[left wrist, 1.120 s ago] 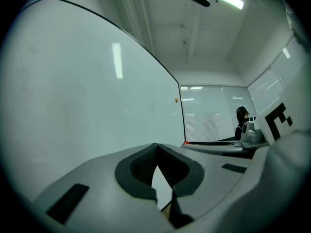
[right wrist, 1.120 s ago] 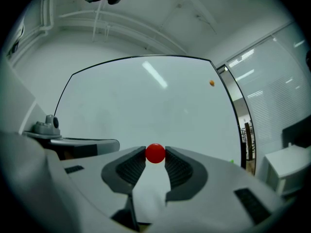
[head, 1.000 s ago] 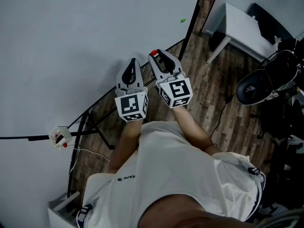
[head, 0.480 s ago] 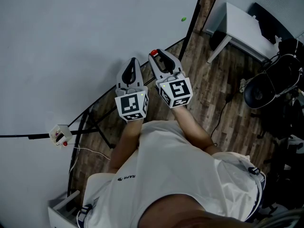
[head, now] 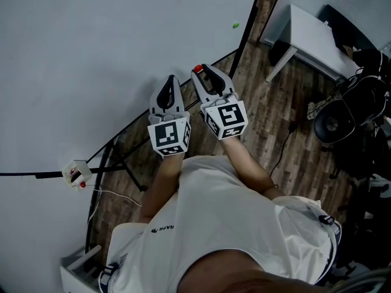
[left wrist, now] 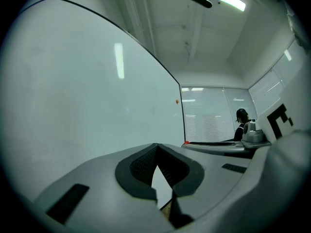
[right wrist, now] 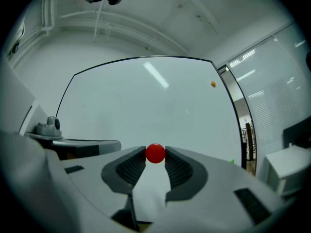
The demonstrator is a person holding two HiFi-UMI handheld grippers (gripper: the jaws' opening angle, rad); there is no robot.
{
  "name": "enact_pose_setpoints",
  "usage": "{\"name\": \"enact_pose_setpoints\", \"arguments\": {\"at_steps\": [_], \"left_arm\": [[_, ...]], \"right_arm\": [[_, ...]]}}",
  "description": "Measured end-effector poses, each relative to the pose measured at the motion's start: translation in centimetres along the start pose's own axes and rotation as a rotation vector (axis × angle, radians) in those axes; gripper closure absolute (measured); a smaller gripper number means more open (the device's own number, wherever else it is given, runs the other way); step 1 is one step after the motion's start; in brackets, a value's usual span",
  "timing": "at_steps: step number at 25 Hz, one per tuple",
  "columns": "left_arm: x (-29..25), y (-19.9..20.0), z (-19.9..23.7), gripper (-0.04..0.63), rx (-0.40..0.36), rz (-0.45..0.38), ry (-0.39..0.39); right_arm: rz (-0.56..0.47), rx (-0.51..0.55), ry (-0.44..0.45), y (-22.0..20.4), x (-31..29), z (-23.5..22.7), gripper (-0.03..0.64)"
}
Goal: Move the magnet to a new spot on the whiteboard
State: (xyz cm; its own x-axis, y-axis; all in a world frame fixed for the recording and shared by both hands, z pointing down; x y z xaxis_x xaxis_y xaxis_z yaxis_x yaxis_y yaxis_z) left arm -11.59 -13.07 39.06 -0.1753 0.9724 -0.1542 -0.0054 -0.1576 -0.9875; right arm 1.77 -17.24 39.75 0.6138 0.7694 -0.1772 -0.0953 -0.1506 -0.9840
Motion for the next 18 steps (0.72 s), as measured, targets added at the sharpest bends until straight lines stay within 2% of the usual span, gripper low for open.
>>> {"name": "enact_pose_setpoints", "arguments": {"at_steps": [18], "left_arm": [[-0.13,-0.14,-0.32,0.594,0.008,0.0,-0.003]], "right_arm": [[-0.006,-0.009,0.006,0.32,-0.09,-0.41,0.485]]}}
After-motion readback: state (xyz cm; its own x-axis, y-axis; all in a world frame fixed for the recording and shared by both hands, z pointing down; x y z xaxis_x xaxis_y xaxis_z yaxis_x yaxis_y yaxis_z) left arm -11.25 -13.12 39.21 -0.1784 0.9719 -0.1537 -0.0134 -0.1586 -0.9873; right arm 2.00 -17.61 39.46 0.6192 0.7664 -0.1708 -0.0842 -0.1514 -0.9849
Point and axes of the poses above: the fingertips, and each gripper's own axes: x backward along the fingers, z to its left, y out of its top, the point moved 8 cm from there along x, backward along the fingers, and after that the axes turned 15 degrees about z, right-handed, at the moved point
